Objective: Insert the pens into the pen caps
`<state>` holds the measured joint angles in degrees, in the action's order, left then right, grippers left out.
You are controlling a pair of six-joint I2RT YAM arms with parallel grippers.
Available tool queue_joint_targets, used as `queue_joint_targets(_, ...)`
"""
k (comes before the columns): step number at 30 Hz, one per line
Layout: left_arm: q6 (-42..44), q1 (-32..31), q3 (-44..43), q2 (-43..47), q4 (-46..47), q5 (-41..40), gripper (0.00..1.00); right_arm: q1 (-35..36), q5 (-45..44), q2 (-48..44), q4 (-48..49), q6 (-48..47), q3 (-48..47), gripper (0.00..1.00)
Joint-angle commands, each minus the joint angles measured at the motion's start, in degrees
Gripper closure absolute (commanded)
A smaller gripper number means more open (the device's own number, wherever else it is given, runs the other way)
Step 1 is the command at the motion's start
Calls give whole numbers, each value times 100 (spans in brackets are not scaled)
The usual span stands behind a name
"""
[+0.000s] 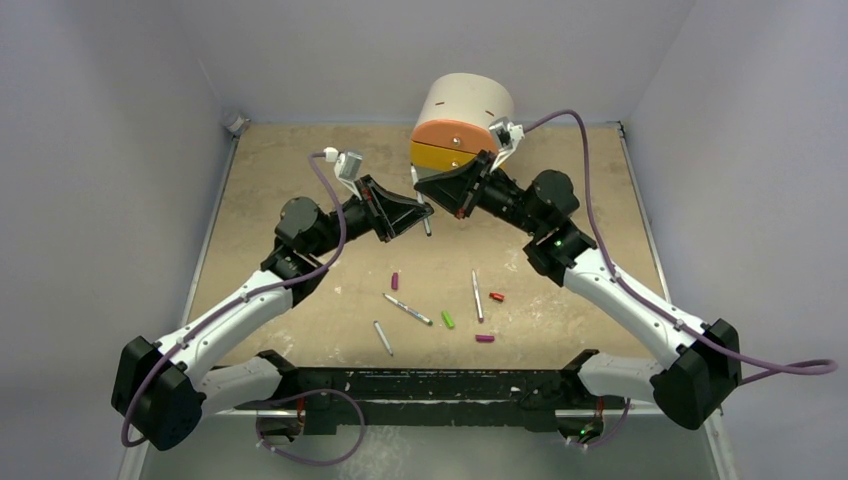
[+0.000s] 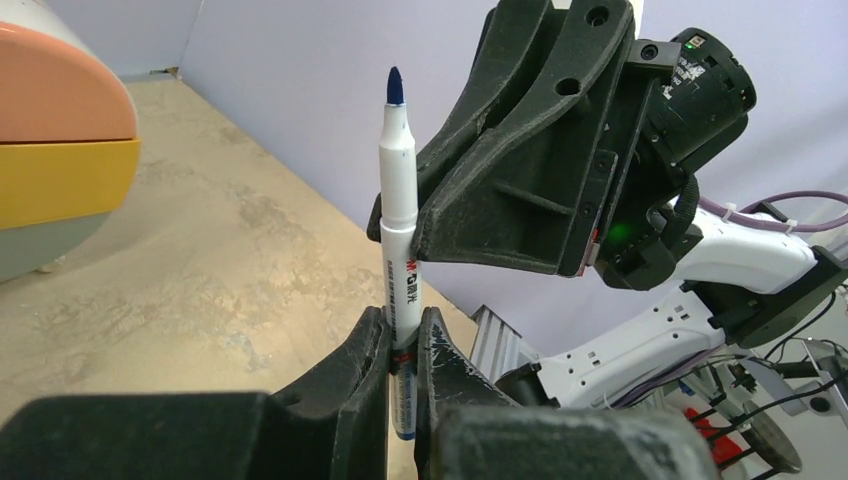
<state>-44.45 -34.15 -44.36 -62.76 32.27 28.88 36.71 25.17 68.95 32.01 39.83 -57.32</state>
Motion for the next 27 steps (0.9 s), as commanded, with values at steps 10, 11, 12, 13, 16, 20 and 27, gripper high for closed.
queue_joint_targets(10, 1423, -27, -729, 269, -1818, 156, 100, 21, -228, -100, -471, -499, -481, 53)
queue_joint_targets(11, 1409, -28, -760, 251, -1823, 187, 100, 24, -251, -95, -469, -504, -480, 55)
queue_joint_targets(12, 1387, -30, -785, 236, -1817, 214, 100, 26, -266, -92, -460, -511, -466, 59)
queue_joint_targets(13, 1367, -26, -799, 239, -1801, 228, 100, 25, -262, -84, -463, -506, -473, 62)
queue_joint_targets(16, 1262, -30, -811, 283, -1688, 324, 100, 26, -208, 11, -580, -543, -537, 60)
queue_joint_targets(20, 1193, -30, -800, 374, -1593, 357, 100, 28, -137, 79, -587, -549, -505, 59)
queue_joint_targets(27, 1171, -30, -792, 366, -1560, 342, 100, 24, 8, 193, -555, -535, -529, 95)
